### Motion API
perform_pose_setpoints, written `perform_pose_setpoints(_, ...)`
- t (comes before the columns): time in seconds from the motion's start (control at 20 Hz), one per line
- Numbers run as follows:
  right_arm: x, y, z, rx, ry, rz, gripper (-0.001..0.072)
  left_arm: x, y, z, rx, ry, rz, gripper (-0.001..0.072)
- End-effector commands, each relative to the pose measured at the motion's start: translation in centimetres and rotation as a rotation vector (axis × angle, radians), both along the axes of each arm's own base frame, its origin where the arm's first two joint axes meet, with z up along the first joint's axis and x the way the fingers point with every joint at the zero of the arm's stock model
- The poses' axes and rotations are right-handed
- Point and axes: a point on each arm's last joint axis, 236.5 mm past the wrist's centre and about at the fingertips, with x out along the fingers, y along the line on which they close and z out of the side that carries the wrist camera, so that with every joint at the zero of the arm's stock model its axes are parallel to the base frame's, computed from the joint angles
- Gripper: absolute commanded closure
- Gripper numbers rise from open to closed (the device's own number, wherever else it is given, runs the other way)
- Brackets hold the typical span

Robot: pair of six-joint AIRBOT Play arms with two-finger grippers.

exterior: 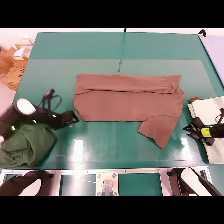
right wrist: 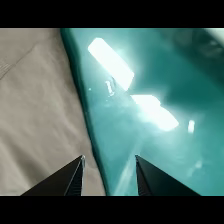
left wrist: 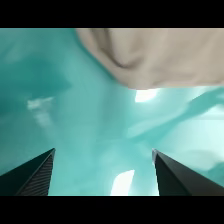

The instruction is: Fold the shirts.

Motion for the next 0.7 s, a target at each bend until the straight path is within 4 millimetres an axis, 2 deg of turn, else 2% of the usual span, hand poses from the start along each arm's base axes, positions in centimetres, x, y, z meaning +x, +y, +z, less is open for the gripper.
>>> perform_pose_setpoints(0.0, 0.4, 0.8, -2.0, 0.012, -0.058, -0.083, 0.0337, 1.8, -2.2, -1.6, -0.099, -0.130, 0.224, 0.0007)
perform_pose_setpoints(0.1, 0.7, 1.2, -2.9, 0.010, -0.073, -0.102, 0.0334, 3.6, -3.1, -2.2, -0.094, -0.182, 0.305, 0.0007)
perform_pose_setpoints(0.2, 0.2, 1.7, -3.8, 0.017, -0.062, -0.110, 0.0332, 5.0, -3.3, -3.5, -0.067, -0.193, 0.367, 0.0008)
perform_pose_setpoints(0.3, 0.0, 1.9, -4.1, 0.021, -0.060, -0.118, 0.0285, 6.7, -3.3, -4.2, -0.048, -0.196, 0.397, 0.0008)
perform_pose_setpoints(0.35, 0.1, 1.8, -4.1, 0.017, -0.063, -0.121, 0.0285, 7.4, -3.5, -4.8, -0.040, -0.187, 0.397, 0.0008)
perform_pose_setpoints(0.4, 0.3, 1.9, -4.0, 0.024, -0.069, -0.127, 0.0285, 7.7, -3.9, -5.3, -0.038, -0.169, 0.391, 0.0055)
perform_pose_setpoints(0.45, 0.5, 2.1, -4.0, 0.043, -0.074, -0.139, 0.0284, 7.9, -4.4, -5.7, -0.037, -0.152, 0.372, 0.0356)
perform_pose_setpoints(0.5, 0.8, 2.5, -4.2, 0.063, -0.079, -0.135, 0.0284, 8.0, -5.0, -5.8, -0.041, -0.140, 0.348, 0.0570)
perform_pose_setpoints(0.55, 0.9, 2.9, -4.5, 0.091, -0.076, -0.129, 0.0284, 8.0, -5.3, -5.5, -0.041, -0.150, 0.318, 0.0683)
perform_pose_setpoints(0.65, 0.6, 3.9, -5.5, 0.134, -0.035, -0.113, 0.0283, 8.0, -6.0, -4.9, -0.048, -0.156, 0.260, 0.0687)
